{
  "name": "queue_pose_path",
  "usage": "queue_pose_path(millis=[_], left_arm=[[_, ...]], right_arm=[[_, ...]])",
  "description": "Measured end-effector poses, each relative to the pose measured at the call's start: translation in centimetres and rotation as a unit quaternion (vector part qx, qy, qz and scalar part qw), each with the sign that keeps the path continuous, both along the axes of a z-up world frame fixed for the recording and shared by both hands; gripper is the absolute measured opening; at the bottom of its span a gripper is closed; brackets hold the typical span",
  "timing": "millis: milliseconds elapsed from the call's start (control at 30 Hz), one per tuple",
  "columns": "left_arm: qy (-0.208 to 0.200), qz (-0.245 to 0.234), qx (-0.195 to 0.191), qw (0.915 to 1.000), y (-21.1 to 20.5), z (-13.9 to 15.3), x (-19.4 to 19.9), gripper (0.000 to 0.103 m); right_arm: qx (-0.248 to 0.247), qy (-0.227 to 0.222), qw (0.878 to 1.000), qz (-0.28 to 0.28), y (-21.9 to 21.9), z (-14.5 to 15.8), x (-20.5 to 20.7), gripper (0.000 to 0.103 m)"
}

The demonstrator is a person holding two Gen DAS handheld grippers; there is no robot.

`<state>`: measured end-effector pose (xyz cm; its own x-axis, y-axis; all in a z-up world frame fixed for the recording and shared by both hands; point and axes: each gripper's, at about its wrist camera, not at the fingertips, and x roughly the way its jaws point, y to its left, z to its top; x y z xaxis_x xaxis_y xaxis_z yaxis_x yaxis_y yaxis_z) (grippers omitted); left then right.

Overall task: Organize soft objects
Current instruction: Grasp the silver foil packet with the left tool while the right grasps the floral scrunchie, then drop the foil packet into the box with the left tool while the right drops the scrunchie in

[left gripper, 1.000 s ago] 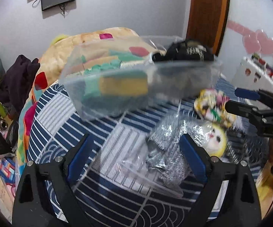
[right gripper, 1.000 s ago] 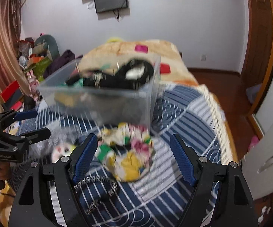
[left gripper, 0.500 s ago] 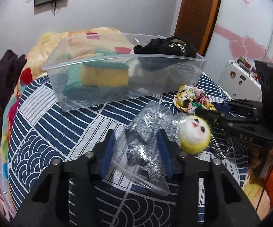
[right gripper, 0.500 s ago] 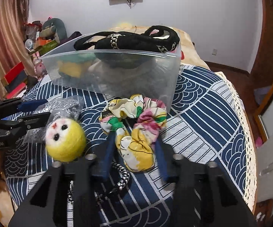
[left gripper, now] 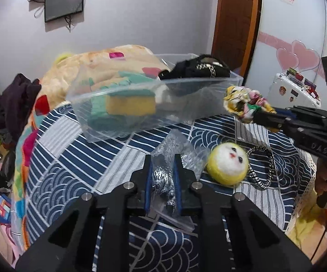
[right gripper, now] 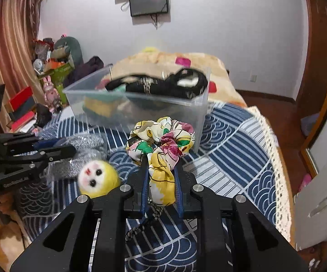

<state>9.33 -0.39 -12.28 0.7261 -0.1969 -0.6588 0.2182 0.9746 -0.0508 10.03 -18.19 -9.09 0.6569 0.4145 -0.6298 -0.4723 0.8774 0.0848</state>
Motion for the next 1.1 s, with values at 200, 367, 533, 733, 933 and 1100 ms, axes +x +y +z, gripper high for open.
queue_pose_path(millis=[200,367,533,733,933,1100], left_arm=[[-0.035,0.021,0.004,0.9992,1.0,2.0,-1.0,0.015],[-0.074,0.029,0.004,0.9968,1.8,4.8,-1.0,0.015],[-0.106,0.046,0.005,0.9933,2.7,7.3,0.3,0.015],[-0.123,0.068,-0.001,0.9901,3.3,8.7,2.2,0.015],[-0.132,0.083,0.003,0.9877,3.3,9.2,4.5,0.015],[-0.121,0.092,0.001,0.9883,3.1,8.6,6.7,0.015]], right_arm=[[0.015,-0.027,1.000,-0.002,-0.4,1.8,-0.4,0.017],[0.023,-0.044,0.999,-0.001,-0.3,3.0,-0.3,0.018],[0.027,-0.061,0.998,0.003,0.1,4.2,0.5,0.018],[0.037,-0.084,0.996,0.008,0.9,5.9,1.9,0.018],[0.048,-0.099,0.994,0.008,2.4,6.9,3.6,0.018],[0.048,-0.089,0.995,0.015,4.4,6.8,5.5,0.018]])
